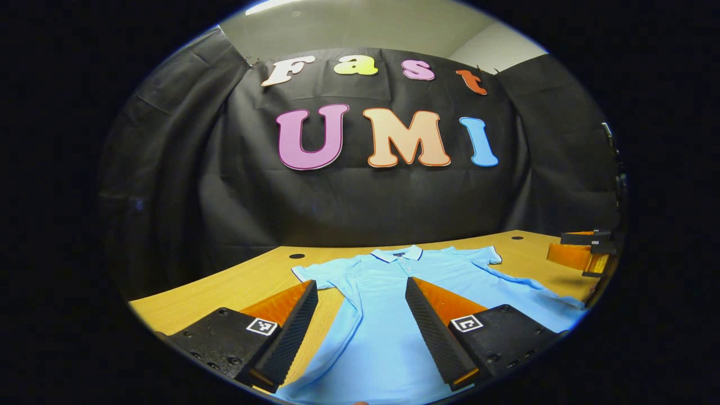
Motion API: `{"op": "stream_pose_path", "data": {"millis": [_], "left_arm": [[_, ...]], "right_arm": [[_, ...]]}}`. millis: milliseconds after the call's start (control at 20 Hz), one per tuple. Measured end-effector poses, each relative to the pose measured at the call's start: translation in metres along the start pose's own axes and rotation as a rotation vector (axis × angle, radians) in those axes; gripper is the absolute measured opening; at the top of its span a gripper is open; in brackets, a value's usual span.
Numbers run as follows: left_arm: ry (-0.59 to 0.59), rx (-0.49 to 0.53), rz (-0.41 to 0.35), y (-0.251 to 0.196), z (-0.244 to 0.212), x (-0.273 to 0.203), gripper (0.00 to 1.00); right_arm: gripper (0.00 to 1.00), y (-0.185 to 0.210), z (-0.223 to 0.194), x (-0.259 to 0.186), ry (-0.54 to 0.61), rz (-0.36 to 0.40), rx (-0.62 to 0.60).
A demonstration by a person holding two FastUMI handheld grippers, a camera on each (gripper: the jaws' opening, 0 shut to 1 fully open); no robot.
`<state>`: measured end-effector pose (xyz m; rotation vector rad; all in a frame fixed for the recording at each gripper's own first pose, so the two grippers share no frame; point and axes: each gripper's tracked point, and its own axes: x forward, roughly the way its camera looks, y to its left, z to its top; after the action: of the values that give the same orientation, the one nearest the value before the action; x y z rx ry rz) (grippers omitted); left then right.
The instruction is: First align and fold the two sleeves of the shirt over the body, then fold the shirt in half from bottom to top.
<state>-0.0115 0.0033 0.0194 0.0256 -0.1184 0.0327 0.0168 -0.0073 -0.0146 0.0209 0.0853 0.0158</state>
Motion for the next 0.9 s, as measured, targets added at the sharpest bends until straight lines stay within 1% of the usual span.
{"op": "stream_pose_path", "data": {"millis": [50, 200, 300, 450, 600, 700, 900], "left_arm": [[0.001, -0.001, 0.001, 0.001, -0.001, -0.001, 0.95], [-0.001, -0.004, 0.001, 0.001, 0.000, -0.001, 0.96], [0.000, -0.006, 0.001, 0.000, 0.000, -0.001, 0.95], [0.000, -0.005, 0.002, 0.000, -0.001, -0.001, 0.95], [0.001, -0.008, 0.001, 0.001, -0.001, -0.001, 0.95], [-0.001, -0.013, 0.003, 0.002, -0.001, -0.002, 0.95], [-0.001, -0.013, 0.003, 0.002, -0.001, -0.002, 0.96]], "right_arm": [[0.98, 0.003, 0.002, 0.004, 0.017, 0.005, -0.038], [0.98, 0.014, 0.028, 0.015, 0.000, 0.028, -0.137], [0.99, 0.019, 0.046, 0.029, 0.010, 0.052, -0.163], [0.99, 0.025, 0.075, 0.052, 0.031, 0.085, -0.131], [0.98, 0.012, 0.101, 0.082, 0.032, 0.071, -0.148], [0.98, -0.004, 0.102, 0.105, 0.059, 0.047, -0.146], [0.98, -0.041, 0.092, 0.149, 0.159, -0.006, -0.072]]}}
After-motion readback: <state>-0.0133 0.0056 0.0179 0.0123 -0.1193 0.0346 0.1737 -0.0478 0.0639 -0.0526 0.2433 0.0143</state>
